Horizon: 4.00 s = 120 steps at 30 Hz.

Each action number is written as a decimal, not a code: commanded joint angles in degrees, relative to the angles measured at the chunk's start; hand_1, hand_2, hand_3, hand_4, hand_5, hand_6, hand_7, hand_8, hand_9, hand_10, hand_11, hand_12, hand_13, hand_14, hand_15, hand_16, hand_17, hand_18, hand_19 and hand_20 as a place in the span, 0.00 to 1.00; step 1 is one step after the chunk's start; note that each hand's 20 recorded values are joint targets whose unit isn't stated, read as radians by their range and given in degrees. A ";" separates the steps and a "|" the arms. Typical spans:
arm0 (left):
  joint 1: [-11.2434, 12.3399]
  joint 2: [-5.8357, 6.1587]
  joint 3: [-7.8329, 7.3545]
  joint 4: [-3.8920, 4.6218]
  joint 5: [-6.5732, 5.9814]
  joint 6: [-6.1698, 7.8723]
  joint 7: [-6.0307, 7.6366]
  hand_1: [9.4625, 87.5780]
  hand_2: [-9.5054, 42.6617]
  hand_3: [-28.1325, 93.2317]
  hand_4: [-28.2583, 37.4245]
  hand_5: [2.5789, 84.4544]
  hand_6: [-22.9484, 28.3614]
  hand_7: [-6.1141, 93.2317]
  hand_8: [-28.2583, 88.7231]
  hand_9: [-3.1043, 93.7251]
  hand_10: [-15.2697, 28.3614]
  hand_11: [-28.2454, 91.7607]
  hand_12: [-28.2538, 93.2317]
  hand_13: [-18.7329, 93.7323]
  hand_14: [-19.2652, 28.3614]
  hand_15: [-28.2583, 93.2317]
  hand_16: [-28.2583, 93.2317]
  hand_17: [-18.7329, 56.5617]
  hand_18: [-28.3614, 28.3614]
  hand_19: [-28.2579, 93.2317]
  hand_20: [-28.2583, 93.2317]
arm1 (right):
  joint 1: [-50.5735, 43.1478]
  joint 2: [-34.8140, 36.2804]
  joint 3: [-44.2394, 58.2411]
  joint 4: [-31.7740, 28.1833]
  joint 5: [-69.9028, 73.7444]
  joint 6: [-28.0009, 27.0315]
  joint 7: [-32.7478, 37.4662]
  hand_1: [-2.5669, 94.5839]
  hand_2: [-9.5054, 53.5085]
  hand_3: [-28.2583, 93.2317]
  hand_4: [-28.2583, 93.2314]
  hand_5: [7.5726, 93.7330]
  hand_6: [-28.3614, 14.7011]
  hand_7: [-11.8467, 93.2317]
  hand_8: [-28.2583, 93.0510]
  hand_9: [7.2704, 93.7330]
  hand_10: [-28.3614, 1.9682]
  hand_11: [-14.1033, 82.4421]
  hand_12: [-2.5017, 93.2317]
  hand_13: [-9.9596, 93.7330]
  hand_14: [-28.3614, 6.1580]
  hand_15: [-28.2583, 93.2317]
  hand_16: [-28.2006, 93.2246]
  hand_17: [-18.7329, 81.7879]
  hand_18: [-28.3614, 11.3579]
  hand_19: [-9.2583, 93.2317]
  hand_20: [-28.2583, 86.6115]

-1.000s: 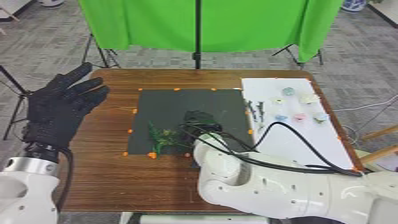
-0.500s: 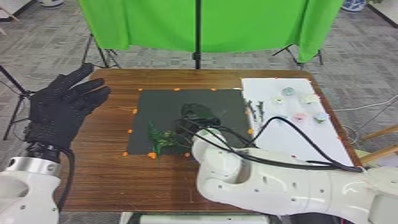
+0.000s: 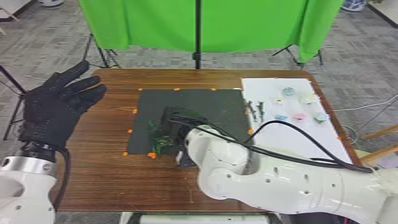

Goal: Arrange flowers

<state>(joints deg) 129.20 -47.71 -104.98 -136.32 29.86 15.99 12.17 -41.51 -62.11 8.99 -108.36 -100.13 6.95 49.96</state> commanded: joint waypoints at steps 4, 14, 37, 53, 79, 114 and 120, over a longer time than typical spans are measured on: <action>0.45 0.40 -0.37 0.17 -0.16 -0.85 0.70 0.16 0.33 0.87 0.03 0.41 0.64 0.21 0.16 0.38 0.84 0.47 0.33 0.38 0.99 0.65 0.16 0.15 0.96 0.74 0.33 | 0.99 -1.48 1.01 0.86 2.26 -8.05 -0.71 0.33 0.21 0.83 0.02 0.69 0.68 0.23 0.13 1.00 0.56 0.46 0.23 0.93 0.60 0.74 0.39 0.72 0.20 1.00 0.61; 0.13 0.50 0.04 0.57 -0.41 -1.16 0.91 0.16 0.33 0.87 0.03 0.41 0.64 0.21 0.16 0.38 0.84 0.48 0.33 0.38 0.99 0.65 0.16 0.15 0.96 0.74 0.33 | 2.45 -2.30 -1.49 2.91 0.67 -11.38 3.11 0.31 0.26 0.81 0.03 0.69 0.68 0.23 0.13 1.00 0.56 0.47 0.23 0.94 0.60 0.75 0.39 0.72 0.19 1.00 0.62; -1.74 0.59 1.51 1.14 -0.23 -2.06 0.23 0.16 0.34 0.87 0.03 0.41 0.64 0.21 0.16 0.38 0.84 0.48 0.33 0.38 0.99 0.65 0.16 0.15 0.96 0.74 0.33 | 5.92 -4.06 -4.38 6.89 -1.61 -8.38 10.41 0.29 0.30 0.80 0.04 0.65 0.65 0.22 0.13 1.00 0.56 0.50 0.21 0.95 0.60 0.75 0.39 0.74 0.18 1.00 0.63; -1.15 -0.15 1.29 1.03 -0.17 -1.59 -0.46 0.16 0.34 0.87 0.03 0.41 0.64 0.21 0.16 0.38 0.84 0.48 0.33 0.38 0.99 0.65 0.16 0.15 0.96 0.74 0.33 | 4.00 -4.16 -2.64 5.38 -1.50 -3.52 9.07 0.29 0.30 0.80 0.04 0.64 0.65 0.22 0.13 1.00 0.55 0.51 0.21 0.95 0.60 0.75 0.39 0.75 0.17 1.00 0.63; 15.52 -6.49 -8.15 -2.11 -1.24 0.43 2.14 0.15 0.33 0.87 0.03 0.41 0.64 0.22 0.16 0.38 0.84 0.48 0.33 0.38 0.99 0.64 0.16 0.15 0.96 0.74 0.33 | -3.21 6.08 4.24 -3.85 -4.46 5.15 8.39 0.29 0.32 0.80 0.04 0.70 0.62 0.22 0.13 1.00 0.55 0.50 0.20 0.96 0.59 0.74 0.39 0.75 0.16 1.00 0.62; 12.90 -5.06 -6.54 -2.37 -0.86 1.25 0.87 0.16 0.33 0.87 0.03 0.41 0.64 0.21 0.16 0.38 0.84 0.47 0.33 0.38 0.99 0.65 0.16 0.15 0.96 0.74 0.33 | -10.65 9.17 4.88 -7.16 -3.04 -3.48 7.70 0.29 0.33 0.80 0.06 0.70 0.59 0.22 0.13 1.00 0.53 0.50 0.20 0.96 0.57 0.74 0.39 0.74 0.14 1.00 0.64; 13.08 -5.21 -6.71 -2.33 -0.83 1.25 0.83 0.16 0.33 0.87 0.03 0.41 0.64 0.21 0.16 0.38 0.84 0.47 0.33 0.38 0.99 0.65 0.16 0.15 0.96 0.74 0.33 | -10.20 8.74 4.24 -7.81 -3.49 -4.15 7.05 0.29 0.33 0.80 0.06 0.70 0.59 0.22 0.13 1.00 0.53 0.50 0.20 0.96 0.56 0.74 0.38 0.74 0.13 1.00 0.64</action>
<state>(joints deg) 141.79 -52.77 -111.66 -138.80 29.02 16.69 13.79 -52.03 -52.28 13.78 -115.03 -103.21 4.00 57.95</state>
